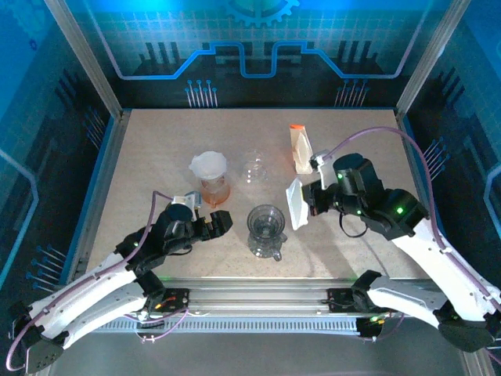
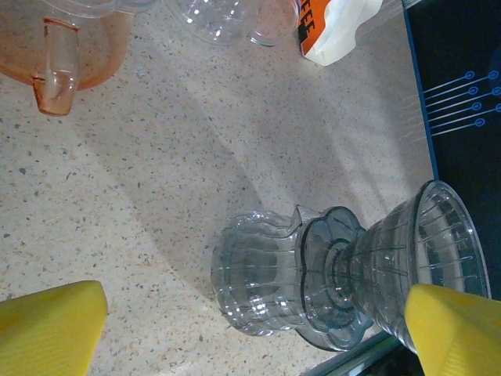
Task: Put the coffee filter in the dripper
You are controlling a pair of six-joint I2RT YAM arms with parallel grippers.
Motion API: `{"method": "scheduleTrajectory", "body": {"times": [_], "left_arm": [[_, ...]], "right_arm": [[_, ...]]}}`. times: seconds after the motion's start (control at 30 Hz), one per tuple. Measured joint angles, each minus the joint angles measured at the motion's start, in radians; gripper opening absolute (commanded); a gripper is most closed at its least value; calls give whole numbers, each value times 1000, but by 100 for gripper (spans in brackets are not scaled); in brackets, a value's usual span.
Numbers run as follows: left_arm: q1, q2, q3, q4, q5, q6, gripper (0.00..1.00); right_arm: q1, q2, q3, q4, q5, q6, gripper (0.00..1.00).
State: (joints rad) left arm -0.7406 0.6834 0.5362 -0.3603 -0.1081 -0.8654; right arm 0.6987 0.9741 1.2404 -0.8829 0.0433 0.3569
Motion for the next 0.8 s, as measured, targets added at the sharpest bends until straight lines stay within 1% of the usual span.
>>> {"method": "scheduleTrajectory", "body": {"times": [0.17,0.33,0.63,0.8], "left_arm": [[0,0,0,1,0,0,99],[0,7,0,6,5,0,99],[1,24,0,14,30,2,99],[1,24,0,30,38,4,99]], "right_arm": [[67,63,54,-125,-60,13,0],[82,136,98,-179,-81,21,0],[105,293,198,-219,-68,21,0],[133,382,277,-259,-14,20,0]]}}
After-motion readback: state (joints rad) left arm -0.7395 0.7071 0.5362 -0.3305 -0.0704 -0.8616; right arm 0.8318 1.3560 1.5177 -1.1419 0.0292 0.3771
